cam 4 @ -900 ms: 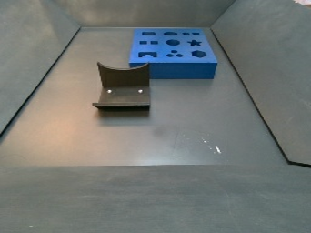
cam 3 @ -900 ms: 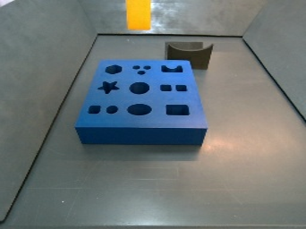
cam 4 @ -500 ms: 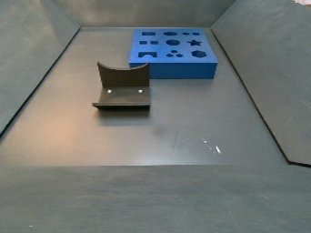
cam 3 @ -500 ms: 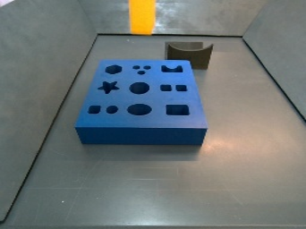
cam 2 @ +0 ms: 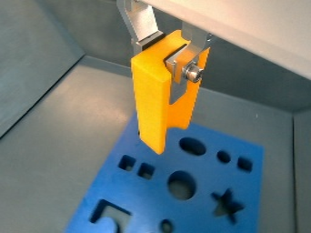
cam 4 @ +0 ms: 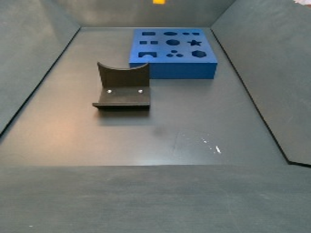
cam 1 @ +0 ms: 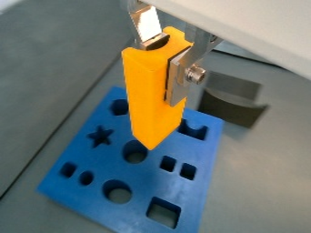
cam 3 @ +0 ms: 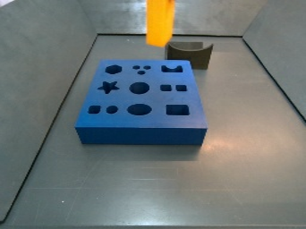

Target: Insert the arch object.

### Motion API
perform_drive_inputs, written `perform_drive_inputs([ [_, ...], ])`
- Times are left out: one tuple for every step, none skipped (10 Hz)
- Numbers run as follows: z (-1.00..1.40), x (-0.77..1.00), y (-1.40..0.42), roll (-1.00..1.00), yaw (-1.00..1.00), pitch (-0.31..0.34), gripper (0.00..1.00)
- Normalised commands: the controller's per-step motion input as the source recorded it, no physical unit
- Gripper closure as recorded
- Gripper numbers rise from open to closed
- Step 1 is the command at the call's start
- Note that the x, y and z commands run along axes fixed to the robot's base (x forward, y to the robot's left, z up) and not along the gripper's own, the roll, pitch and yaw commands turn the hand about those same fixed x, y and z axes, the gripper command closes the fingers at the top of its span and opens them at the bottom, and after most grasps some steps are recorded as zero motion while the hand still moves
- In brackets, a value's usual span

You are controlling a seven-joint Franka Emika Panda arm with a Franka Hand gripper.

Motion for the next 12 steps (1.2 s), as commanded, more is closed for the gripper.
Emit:
perform_drive_inputs([
  [-0.17, 0.39, 0.20, 0.00, -0.83, -0.003, 1.00],
  [-0.18, 0.22, 0.14, 0.00, -0.95, -0.021, 1.00],
  [-0.17, 0.15, 0.09, 0.00, -0.99, -0.023, 1.00],
  [-0.15, 0.15, 0.10, 0.00, -0.98, -0.030, 1.00],
  [-0.15, 0.15, 0.10, 0.00, -0.97, -0.036, 1.00],
  [-0.14, 0.11, 0.19, 0.00, -0.87, -0.044, 1.00],
  [-0.12, 0.03, 0.38, 0.00, -0.67, -0.059, 1.00],
  [-0.13, 0.01, 0.47, 0.00, -0.58, -0.057, 1.00],
  [-0.13, 0.04, 0.39, 0.00, -0.66, -0.056, 1.00],
  [-0.12, 0.14, 0.19, 0.00, -0.87, -0.060, 1.00],
  [-0.16, 0.16, 0.11, 0.00, -0.98, -0.034, 1.00],
  [-0.17, 0.15, 0.10, 0.00, -0.99, -0.024, 1.00],
])
